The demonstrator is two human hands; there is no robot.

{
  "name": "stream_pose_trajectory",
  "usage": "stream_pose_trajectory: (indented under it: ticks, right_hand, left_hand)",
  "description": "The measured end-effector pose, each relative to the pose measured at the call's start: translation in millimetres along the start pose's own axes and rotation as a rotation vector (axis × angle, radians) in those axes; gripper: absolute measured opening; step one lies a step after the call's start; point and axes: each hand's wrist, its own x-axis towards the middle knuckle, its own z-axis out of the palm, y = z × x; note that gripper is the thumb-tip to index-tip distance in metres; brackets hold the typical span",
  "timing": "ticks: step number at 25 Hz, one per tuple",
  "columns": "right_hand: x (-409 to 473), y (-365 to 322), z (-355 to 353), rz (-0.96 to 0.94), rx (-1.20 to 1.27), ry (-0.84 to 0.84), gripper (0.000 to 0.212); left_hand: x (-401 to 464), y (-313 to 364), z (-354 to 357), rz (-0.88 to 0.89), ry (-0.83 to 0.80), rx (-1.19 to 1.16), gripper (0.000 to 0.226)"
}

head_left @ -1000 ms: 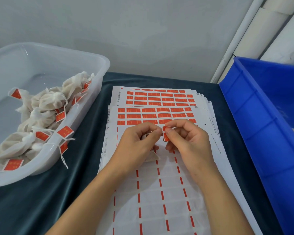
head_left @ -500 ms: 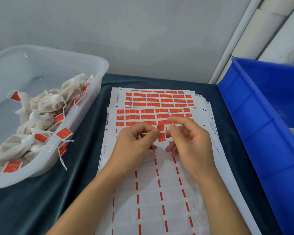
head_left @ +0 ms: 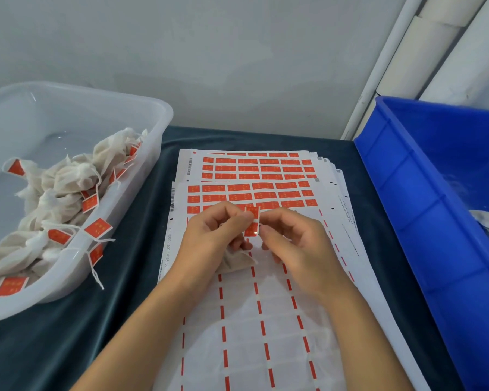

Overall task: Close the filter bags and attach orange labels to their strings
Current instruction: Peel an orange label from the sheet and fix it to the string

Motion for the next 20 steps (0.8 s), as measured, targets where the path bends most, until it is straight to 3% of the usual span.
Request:
stream_pose_trajectory:
  ticks: [9, 20]
  right_hand:
    - [0.4, 1.1, -1.6, -0.014, -0.054, 0.116, 0.007]
    - [-0.1, 2.2, -2.2, 0.042, 0.036, 0.09, 0.007]
  left_hand:
    - [1.4, -4.5, 3.3, 0.033, 0.072, 0.117, 0.018]
    - [-1.3, -5.2, 4.1, 0.1, 0.048, 0.185, 0.013]
